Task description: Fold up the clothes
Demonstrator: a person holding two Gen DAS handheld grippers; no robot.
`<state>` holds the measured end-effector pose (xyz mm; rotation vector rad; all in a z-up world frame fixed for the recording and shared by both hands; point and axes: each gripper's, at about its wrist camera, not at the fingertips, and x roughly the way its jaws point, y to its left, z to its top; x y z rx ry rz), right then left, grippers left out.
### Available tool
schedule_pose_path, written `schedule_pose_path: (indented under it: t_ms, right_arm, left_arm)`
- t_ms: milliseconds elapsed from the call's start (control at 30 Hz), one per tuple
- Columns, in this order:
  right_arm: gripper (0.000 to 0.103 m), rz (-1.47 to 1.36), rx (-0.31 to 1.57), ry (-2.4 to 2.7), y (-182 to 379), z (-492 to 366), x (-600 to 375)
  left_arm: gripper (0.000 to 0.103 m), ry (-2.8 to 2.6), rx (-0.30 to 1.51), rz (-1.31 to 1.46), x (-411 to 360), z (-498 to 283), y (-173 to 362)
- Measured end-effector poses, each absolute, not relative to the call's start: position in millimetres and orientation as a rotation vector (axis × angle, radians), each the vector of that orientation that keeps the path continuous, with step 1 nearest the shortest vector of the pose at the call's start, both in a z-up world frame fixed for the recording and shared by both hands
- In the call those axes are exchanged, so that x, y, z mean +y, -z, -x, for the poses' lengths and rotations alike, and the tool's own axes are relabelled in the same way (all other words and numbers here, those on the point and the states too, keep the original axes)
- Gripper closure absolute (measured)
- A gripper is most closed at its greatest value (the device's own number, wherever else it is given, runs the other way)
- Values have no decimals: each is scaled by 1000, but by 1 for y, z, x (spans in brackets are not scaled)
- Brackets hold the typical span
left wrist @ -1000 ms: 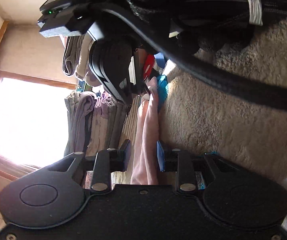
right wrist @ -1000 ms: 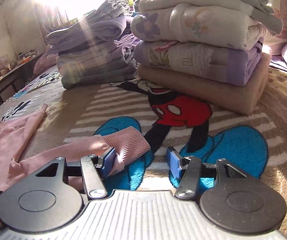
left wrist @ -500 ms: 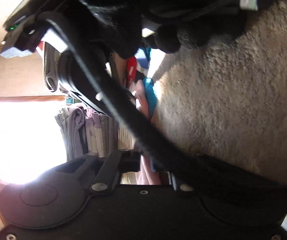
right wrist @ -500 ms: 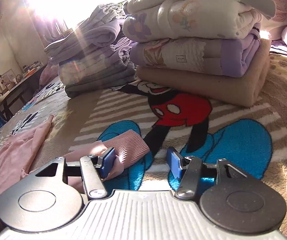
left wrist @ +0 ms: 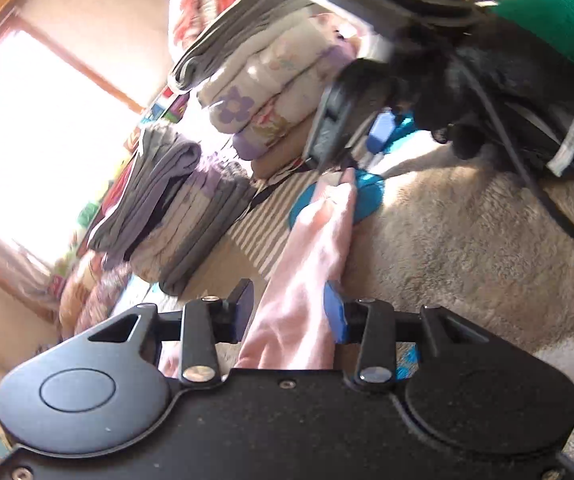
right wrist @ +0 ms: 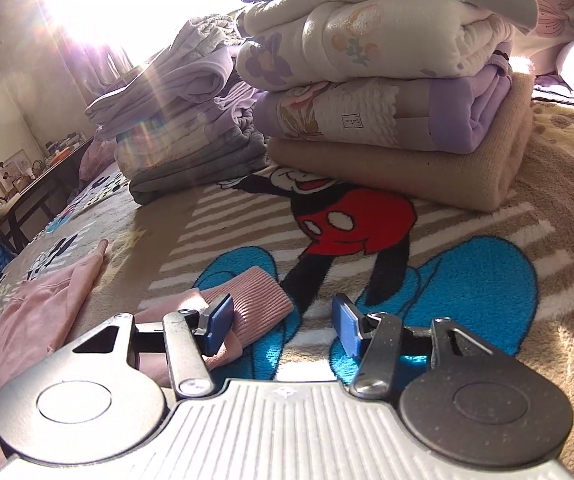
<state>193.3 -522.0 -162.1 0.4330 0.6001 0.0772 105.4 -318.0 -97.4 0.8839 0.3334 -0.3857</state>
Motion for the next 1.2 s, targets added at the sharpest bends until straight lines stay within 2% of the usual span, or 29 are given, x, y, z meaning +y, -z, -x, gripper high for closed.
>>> schedule_pose_path:
  t_ms: [33, 100, 167, 300, 400, 633, 700, 800, 867, 1033, 1100, 1200]
  right_arm:
    - [48, -433, 595, -72, 161, -192, -523]
    - [48, -434, 574, -58, 157, -187, -524]
    - [48, -431, 544, -46, 151, -181, -526]
    - [49, -419, 456, -135, 130, -158, -515]
    - [55, -484, 423, -326, 128, -148, -498]
    - [60, -348, 619, -455, 153, -165, -434]
    - [67, -401, 633, -440, 159, -166, -441]
    - [64, -435, 572, -468, 151, -152, -448]
    - [66, -424, 564, -455, 149, -151, -449]
    - [65, -598, 514, -346, 157, -158, -483]
    - [65, -667, 538, -316, 164, -164, -495]
    - [67, -727, 580, -279, 177, -173, -503]
  left_arm:
    - [73, 358, 363, -787, -307, -111, 92]
    - [76, 324, 434, -628, -289, -120, 89]
    - [84, 300, 479, -548, -287, -114, 100]
    - [84, 316, 534, -445, -298, -113, 119]
    - [84, 311, 540, -455, -304, -124, 131]
    - [84, 317, 541, -444, -301, -127, 136]
    - [84, 323, 535, -427, -298, -126, 132]
    - [84, 322, 492, -438, -295, -120, 127]
    - [84, 340, 485, -423, -297, -119, 125]
    - [84, 375, 498, -419, -318, -130, 129]
    - [85, 382, 551, -463, -329, -139, 138]
    - [85, 386, 509, -455, -333, -138, 124]
